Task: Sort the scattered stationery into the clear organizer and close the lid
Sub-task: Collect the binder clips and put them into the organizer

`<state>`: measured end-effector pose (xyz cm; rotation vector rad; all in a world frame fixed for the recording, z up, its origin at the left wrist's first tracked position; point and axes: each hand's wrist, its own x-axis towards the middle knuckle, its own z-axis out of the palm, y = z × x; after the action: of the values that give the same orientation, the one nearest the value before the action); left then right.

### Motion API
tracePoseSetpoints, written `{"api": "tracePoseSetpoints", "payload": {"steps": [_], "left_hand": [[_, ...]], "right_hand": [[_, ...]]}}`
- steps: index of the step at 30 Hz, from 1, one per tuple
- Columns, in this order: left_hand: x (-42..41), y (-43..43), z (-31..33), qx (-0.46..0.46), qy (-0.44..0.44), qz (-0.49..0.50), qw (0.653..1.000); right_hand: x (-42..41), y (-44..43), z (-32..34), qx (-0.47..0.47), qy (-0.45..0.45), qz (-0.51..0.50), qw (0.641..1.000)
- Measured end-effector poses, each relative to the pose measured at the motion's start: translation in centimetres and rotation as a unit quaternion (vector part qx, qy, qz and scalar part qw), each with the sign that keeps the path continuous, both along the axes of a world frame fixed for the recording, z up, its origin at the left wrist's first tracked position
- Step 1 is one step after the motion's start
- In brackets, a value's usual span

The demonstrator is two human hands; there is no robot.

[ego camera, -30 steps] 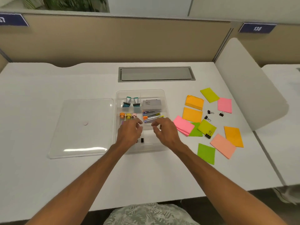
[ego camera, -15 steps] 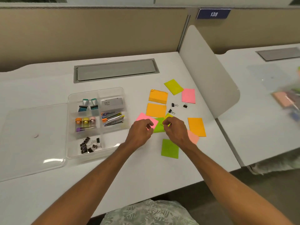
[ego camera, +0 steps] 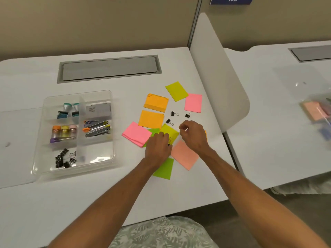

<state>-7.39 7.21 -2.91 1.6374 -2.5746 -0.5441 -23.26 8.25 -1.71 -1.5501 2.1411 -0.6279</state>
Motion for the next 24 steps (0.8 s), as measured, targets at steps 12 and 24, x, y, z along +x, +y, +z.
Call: {"api": "tracePoseSetpoints", "payload": {"steps": [12,24], "left_hand": [[1.4,-2.6,1.5,-0.022,0.098,0.102,0.990],[5.7,-4.1,3.3,-0.034,0.159,0.173,0.971]], "right_hand": [[0.4,-5.0,-1.0,0.027,0.059,0.120,0.991],[2.9,-6.9,-1.7,0.032,0.214,0.169,0.962]]}}
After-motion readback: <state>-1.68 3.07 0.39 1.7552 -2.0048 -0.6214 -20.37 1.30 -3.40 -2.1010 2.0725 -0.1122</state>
